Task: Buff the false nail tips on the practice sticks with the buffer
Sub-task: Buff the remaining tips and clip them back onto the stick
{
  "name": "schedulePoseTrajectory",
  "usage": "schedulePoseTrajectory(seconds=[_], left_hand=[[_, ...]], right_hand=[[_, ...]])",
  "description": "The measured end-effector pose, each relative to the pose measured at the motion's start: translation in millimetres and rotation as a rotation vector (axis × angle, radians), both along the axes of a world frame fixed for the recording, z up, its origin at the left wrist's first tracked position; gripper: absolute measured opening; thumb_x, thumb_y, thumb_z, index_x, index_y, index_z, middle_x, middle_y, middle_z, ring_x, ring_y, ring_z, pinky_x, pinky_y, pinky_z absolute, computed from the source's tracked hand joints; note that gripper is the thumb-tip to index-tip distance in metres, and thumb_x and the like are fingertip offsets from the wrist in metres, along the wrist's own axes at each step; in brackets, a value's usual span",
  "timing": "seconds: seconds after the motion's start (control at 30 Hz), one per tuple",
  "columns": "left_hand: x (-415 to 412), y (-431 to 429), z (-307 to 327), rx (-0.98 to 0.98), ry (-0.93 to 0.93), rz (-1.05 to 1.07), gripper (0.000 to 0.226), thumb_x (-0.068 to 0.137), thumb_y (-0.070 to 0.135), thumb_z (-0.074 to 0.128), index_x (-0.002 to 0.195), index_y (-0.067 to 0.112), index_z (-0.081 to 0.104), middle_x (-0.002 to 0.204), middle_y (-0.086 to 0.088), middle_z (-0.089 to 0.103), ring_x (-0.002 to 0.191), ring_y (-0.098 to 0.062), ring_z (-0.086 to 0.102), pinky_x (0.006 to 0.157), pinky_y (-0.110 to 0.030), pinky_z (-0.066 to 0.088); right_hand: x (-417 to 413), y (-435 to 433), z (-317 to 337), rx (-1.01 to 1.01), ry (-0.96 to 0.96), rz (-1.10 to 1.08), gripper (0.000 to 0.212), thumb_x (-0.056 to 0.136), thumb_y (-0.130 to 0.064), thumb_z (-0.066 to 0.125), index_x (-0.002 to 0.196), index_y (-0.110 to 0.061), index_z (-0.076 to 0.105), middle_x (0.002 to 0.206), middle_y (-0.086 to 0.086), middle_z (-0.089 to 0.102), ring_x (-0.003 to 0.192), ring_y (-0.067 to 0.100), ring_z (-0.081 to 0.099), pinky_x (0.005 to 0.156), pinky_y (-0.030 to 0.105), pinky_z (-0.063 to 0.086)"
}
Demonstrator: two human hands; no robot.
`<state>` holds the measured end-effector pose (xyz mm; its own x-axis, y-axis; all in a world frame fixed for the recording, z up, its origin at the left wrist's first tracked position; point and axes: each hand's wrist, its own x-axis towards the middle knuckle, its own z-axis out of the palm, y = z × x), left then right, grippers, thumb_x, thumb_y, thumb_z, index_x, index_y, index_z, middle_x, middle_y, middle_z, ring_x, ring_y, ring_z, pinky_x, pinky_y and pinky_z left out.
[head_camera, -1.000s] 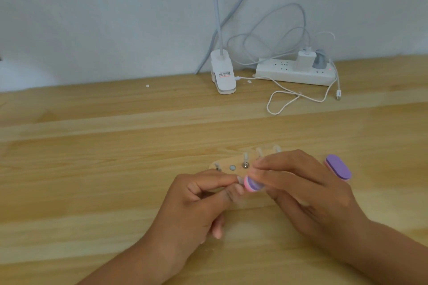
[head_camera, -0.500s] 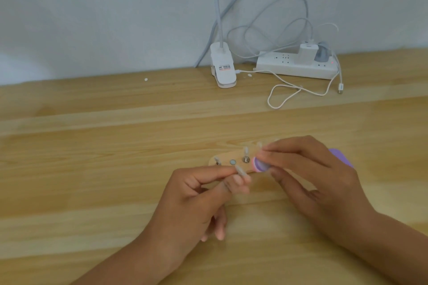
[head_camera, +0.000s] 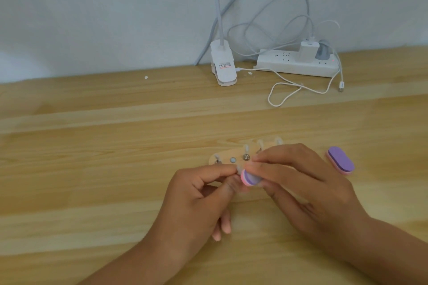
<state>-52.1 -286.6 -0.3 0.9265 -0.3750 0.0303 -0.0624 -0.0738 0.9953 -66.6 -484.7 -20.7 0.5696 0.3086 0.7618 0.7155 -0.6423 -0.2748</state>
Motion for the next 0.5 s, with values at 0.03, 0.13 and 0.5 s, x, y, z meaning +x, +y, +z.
schedulePoseTrajectory(seconds=[0.03,0.13,0.5], left_hand=[[-0.5,-0.7,0.8,-0.006,-0.004,-0.010,0.013,0.086,0.023,0.066,0.090,0.025,0.079,0.071,-0.005,0.071,0.035,-0.014,0.053,0.034,-0.020,0.038],[-0.6,-0.8,0.5,-0.016,0.017,-0.006,0.012,0.083,0.027,0.069,0.089,0.025,0.079,0.063,-0.007,0.068,0.037,-0.016,0.055,0.035,-0.022,0.041],[-1.4,0.3,-5.0,0.031,0.020,0.055,0.004,0.083,0.020,0.074,0.082,0.022,0.077,0.051,0.001,0.064,0.031,-0.014,0.050,0.037,-0.023,0.041]], right_hand=[[-1.2,1.0,-0.4,-0.007,-0.014,0.017,0.024,0.090,0.002,0.066,0.113,-0.004,0.072,0.108,0.011,0.070,0.098,0.022,0.067,0.083,0.034,0.053],[-1.5,-0.5,1.5,0.005,-0.038,0.001,0.025,0.091,-0.002,0.063,0.114,-0.004,0.070,0.108,0.009,0.068,0.100,0.019,0.064,0.085,0.032,0.052],[2.4,-5.6,2.8,0.001,-0.014,-0.116,0.023,0.090,-0.003,0.064,0.111,-0.006,0.073,0.104,0.009,0.068,0.096,0.020,0.061,0.087,0.031,0.050]])
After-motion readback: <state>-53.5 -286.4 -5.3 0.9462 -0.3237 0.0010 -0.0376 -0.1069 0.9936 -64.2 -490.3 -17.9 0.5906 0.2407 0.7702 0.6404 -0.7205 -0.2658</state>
